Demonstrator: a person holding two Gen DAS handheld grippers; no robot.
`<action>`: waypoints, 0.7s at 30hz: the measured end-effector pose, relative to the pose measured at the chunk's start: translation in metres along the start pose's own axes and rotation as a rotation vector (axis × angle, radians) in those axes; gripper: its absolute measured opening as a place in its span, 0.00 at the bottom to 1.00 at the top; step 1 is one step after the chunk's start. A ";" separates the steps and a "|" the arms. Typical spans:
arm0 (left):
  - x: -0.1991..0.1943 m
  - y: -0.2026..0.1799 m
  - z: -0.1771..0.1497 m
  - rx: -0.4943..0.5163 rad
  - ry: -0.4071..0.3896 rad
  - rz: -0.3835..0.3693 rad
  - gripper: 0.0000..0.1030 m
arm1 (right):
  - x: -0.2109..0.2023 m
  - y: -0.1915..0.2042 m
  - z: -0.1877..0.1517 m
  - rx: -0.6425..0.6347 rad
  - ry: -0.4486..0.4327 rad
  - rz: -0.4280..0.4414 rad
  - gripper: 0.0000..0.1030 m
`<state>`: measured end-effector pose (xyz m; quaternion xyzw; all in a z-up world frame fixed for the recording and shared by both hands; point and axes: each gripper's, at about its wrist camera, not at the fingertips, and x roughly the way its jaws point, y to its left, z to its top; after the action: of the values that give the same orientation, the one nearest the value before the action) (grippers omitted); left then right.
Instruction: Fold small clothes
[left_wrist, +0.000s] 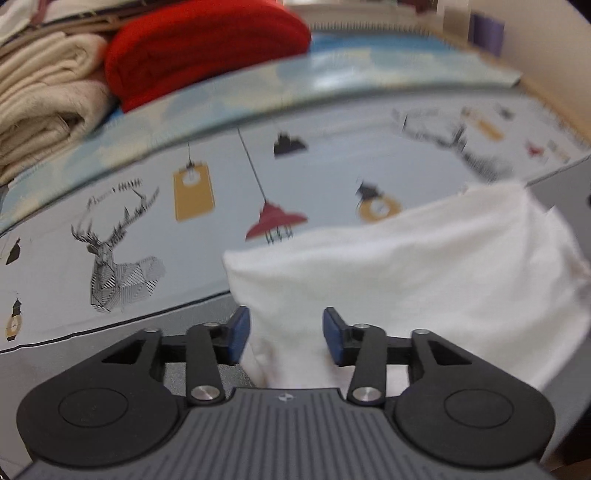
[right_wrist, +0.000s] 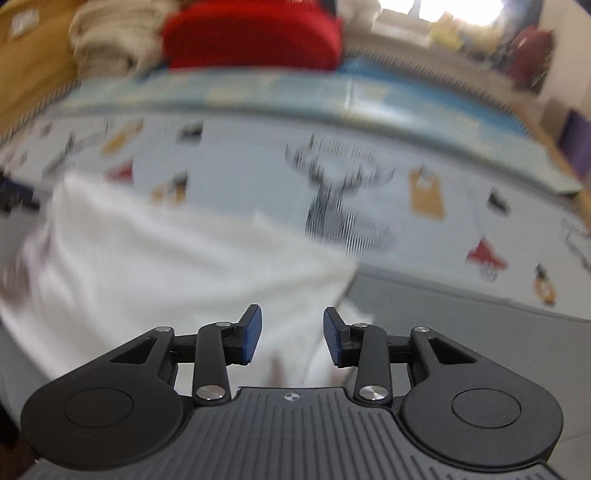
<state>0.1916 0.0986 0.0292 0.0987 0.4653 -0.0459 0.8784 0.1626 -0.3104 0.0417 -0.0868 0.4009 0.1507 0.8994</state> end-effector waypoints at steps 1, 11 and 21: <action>-0.011 0.002 0.000 -0.008 -0.019 -0.002 0.58 | -0.008 0.008 0.004 -0.003 -0.036 -0.010 0.42; -0.051 0.025 -0.047 -0.057 -0.022 0.067 0.47 | -0.046 0.124 0.009 -0.015 -0.219 -0.056 0.43; -0.038 0.059 -0.053 -0.191 0.056 0.020 0.39 | -0.003 0.207 -0.017 0.140 -0.115 -0.124 0.42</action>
<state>0.1375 0.1676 0.0390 0.0204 0.4908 0.0101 0.8710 0.0782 -0.1215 0.0250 -0.0396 0.3521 0.0711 0.9324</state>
